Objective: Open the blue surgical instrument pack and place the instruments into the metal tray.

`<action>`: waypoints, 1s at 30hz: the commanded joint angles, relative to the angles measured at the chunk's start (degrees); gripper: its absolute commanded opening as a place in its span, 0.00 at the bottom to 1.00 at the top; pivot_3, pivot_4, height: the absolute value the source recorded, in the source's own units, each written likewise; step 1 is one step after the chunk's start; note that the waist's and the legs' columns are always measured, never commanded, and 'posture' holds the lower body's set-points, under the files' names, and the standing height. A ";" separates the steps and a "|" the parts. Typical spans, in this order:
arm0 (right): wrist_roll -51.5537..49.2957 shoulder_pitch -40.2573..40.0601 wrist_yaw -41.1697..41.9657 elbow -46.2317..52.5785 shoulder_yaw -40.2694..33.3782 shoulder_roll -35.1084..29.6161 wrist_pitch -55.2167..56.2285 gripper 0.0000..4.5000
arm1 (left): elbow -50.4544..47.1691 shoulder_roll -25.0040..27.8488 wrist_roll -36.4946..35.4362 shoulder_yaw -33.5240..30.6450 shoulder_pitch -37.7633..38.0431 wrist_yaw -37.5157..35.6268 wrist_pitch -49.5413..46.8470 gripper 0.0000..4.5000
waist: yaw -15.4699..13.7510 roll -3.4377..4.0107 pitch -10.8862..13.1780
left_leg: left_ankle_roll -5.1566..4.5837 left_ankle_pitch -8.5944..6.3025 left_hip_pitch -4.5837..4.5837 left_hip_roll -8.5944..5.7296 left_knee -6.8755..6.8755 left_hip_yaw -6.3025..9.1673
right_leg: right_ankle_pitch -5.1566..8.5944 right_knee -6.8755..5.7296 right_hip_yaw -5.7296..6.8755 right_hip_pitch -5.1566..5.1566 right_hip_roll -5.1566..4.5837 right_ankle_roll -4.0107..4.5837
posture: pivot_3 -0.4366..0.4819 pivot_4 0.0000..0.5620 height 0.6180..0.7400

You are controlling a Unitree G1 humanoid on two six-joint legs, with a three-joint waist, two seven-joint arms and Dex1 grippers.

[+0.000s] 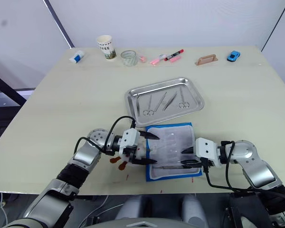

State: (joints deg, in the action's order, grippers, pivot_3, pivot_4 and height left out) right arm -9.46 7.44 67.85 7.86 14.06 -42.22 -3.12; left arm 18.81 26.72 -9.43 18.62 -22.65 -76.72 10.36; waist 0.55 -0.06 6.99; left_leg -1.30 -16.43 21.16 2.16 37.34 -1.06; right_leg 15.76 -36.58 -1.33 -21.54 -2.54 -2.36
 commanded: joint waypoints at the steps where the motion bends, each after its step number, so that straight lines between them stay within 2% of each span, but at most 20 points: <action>1: 1.38 -0.51 0.70 -1.30 1.67 0.09 1.52 0.39 | 6.96 0.05 2.04 2.06 2.36 -1.52 -0.57 1.00 | 0.01 0.00 0.00 | 0.00 0.00 0.00 0.00 0.00 0.00 | 0.00 0.00 0.00 0.00 0.01 0.00 | 0.48 0.27 1.00; 18: 4.15 -1.08 0.71 -1.32 4.65 -0.05 1.67 0.39 | 11.01 -0.62 5.65 2.66 0.34 0.50 1.86 1.00 | -0.12 -0.03 -0.15 | 0.00 0.00 -0.42 0.04 -0.02 0.07 | 0.02 -0.02 0.03 0.39 0.03 0.01 | 0.48 0.27 1.00; 19: 4.57 -1.17 0.83 -1.45 5.06 -0.14 1.44 0.27 | 11.05 -0.62 5.69 2.63 0.32 0.56 1.89 1.00 | -0.12 -0.05 -0.21 | 0.00 0.00 -0.42 0.04 -0.02 0.08 | 0.02 -0.02 0.04 0.40 0.03 0.01 | 0.48 0.27 1.00; 22: 5.84 -1.42 0.92 -2.03 5.83 -0.70 1.61 0.02 | 11.25 -0.66 5.86 2.54 0.23 0.80 1.99 1.00 | -0.06 -0.10 -0.41 | 0.00 0.00 -0.44 0.06 -0.04 0.09 | 0.02 -0.02 0.04 0.40 0.03 0.02 | 0.48 0.27 1.00; 30: 5.56 -0.37 0.21 -2.58 4.52 -1.16 1.28 0.00 | 11.84 -0.88 6.04 2.62 -0.08 0.94 2.26 1.00 | -0.08 -0.13 -0.53 | 0.00 0.00 -0.46 0.09 -0.05 0.10 | 0.03 -0.02 0.04 0.41 0.03 0.03 | 0.48 0.27 1.00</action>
State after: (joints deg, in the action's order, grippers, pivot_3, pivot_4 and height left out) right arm -6.55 7.71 68.31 7.20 17.04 -42.60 -0.07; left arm 24.11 25.44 -7.99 18.81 -24.99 -77.34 14.02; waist 0.47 -0.19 6.46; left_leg -1.29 -16.43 20.70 2.25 37.29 -0.96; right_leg 15.78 -36.60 -1.29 -21.13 -2.52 -2.32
